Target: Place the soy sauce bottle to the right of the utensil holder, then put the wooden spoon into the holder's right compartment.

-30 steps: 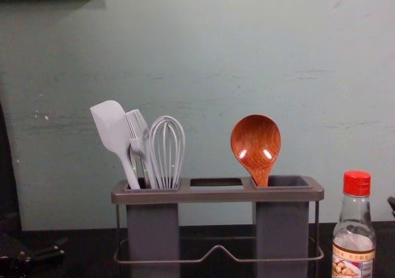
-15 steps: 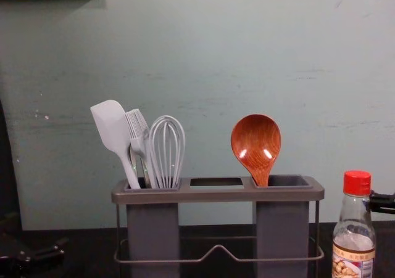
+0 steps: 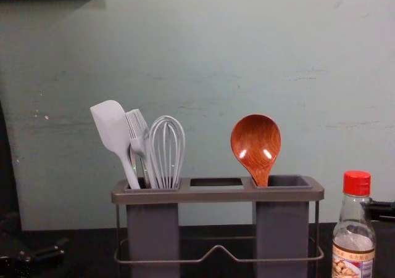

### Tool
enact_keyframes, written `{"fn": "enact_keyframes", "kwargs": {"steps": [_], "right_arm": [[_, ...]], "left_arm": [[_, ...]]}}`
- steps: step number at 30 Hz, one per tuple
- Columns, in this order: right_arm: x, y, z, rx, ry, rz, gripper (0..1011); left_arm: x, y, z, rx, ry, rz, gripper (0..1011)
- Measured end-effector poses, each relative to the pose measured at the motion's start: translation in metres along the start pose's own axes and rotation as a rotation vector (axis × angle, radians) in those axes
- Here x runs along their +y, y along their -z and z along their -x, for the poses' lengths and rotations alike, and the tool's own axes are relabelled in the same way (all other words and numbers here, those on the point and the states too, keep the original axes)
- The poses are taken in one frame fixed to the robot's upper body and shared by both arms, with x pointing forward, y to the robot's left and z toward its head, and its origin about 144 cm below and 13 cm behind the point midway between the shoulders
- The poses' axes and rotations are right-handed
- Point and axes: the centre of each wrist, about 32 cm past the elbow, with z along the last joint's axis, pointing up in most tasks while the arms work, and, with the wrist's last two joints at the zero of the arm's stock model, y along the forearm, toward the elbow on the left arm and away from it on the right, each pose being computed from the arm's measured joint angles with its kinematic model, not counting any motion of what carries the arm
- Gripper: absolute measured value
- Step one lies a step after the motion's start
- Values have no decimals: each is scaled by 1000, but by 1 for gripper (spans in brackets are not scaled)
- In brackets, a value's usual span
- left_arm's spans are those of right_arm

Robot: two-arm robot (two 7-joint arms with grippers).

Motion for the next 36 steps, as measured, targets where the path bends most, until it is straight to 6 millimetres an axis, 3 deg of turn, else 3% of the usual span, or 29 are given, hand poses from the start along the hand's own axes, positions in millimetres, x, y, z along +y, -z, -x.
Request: {"fn": "enact_keyframes", "kwargs": {"steps": [9, 36], "right_arm": [[-15, 3, -4, 24, -37, -10, 1004], [-14, 7, -4, 26, -30, -12, 1004]], "left_arm": [[0, 0, 0, 0, 0, 0, 1005], [0, 0, 0, 0, 0, 0, 1005]]}}
